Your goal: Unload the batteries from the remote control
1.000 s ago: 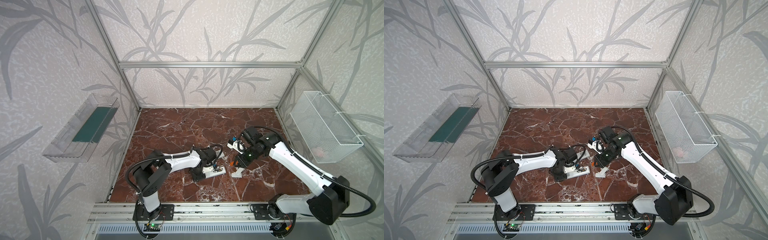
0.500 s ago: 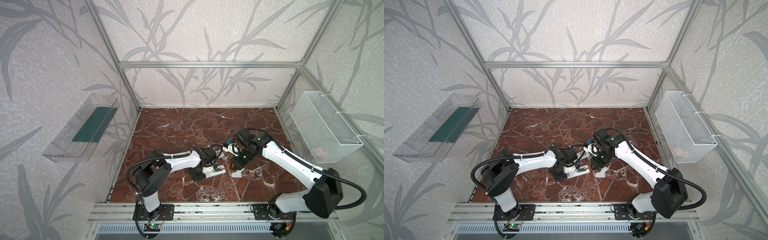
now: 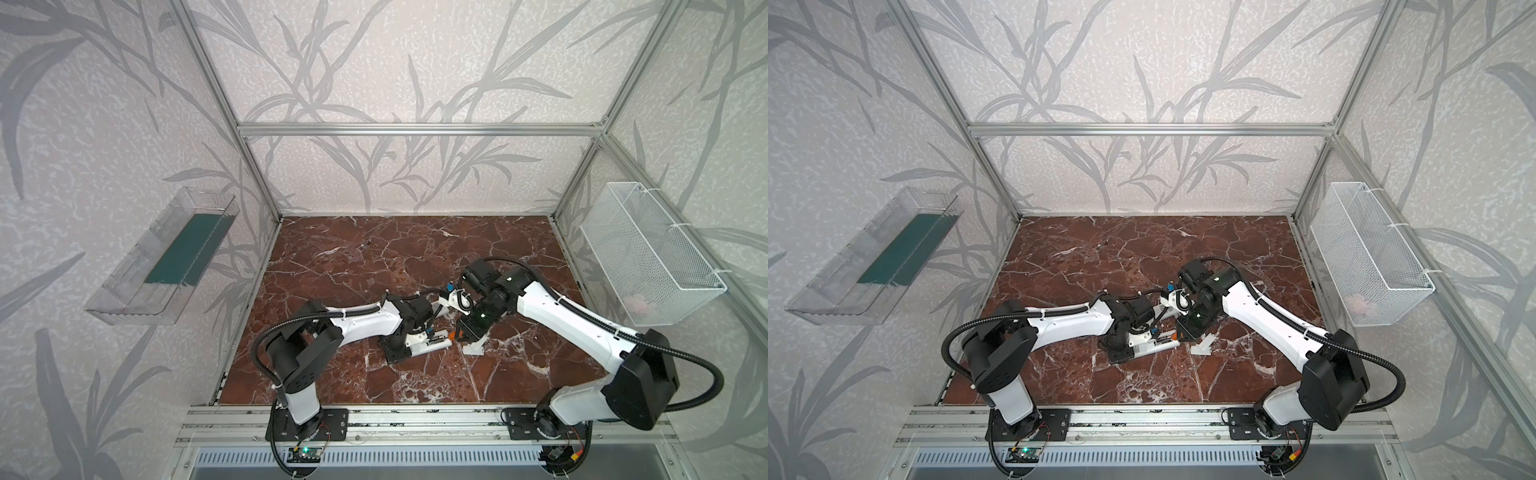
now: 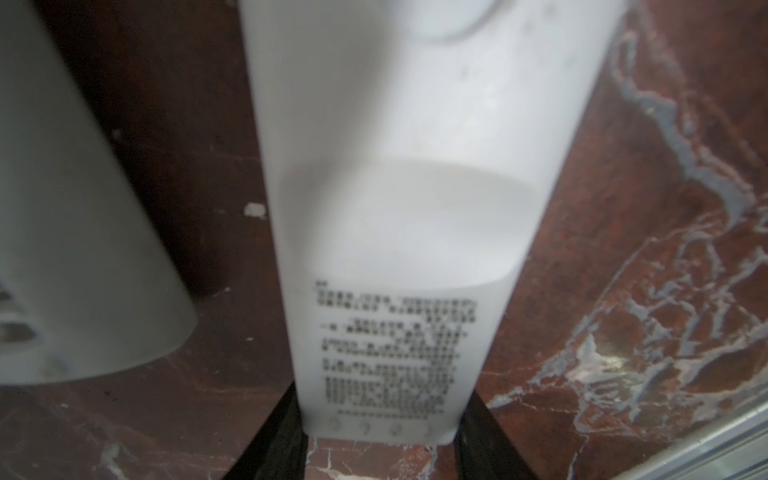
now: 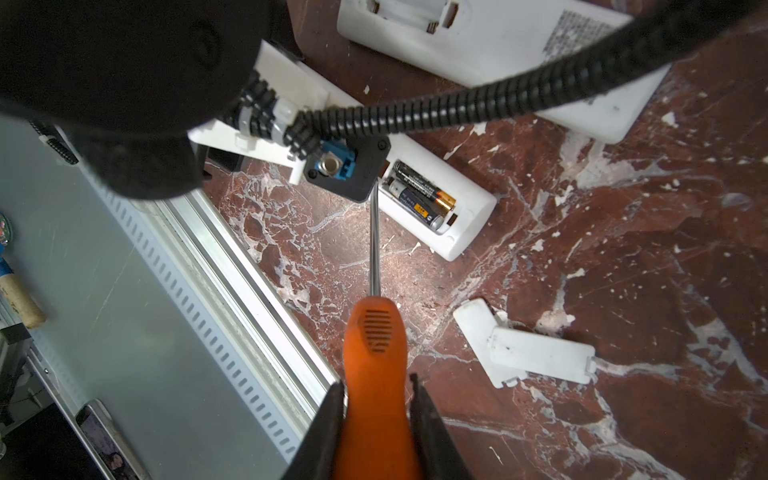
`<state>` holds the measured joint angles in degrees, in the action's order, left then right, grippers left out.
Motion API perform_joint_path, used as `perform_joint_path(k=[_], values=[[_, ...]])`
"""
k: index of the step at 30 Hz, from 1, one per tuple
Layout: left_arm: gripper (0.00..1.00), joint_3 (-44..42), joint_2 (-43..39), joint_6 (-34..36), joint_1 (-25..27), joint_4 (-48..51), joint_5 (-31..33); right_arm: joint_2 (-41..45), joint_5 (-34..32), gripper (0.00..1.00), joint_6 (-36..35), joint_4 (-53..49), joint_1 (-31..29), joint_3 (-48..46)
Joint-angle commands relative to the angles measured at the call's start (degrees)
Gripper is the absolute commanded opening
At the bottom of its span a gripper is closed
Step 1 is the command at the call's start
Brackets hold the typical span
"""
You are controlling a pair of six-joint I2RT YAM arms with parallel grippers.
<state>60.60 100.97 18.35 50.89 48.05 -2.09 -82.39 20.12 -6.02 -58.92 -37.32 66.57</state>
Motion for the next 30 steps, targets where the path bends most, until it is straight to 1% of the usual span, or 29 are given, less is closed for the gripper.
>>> perform_joint_path(k=[1, 3, 8, 13, 19, 30], values=[[0.34, 0.4, -0.1, -0.2, -0.2, 1.1, 0.2, -1.0, -7.0, 0.0, -0.6, -5.2, -0.3, 0.2], [0.31, 0.5, 0.0, -0.2, -0.2, 1.2, 0.2, -0.9, -7.8, 0.0, -0.8, -5.6, -0.3, 0.2], [0.28, 0.7, 0.3, 0.0, -0.2, 1.4, 0.3, -1.1, -7.9, 0.0, -1.1, -5.4, -0.3, 0.2], [0.27, 0.7, 0.6, -0.1, -0.2, 1.5, 0.7, -1.8, -7.5, 0.0, -1.5, -6.0, -0.3, 0.8], [0.26, 0.8, 1.0, 0.0, -0.3, 1.7, 0.7, -0.4, -9.3, 0.0, -1.9, -8.0, -0.1, 0.9], [0.25, 0.9, 1.1, 0.0, -0.3, 1.9, 1.2, 0.0, -9.6, 0.0, -2.5, -9.1, 0.7, 1.5]])
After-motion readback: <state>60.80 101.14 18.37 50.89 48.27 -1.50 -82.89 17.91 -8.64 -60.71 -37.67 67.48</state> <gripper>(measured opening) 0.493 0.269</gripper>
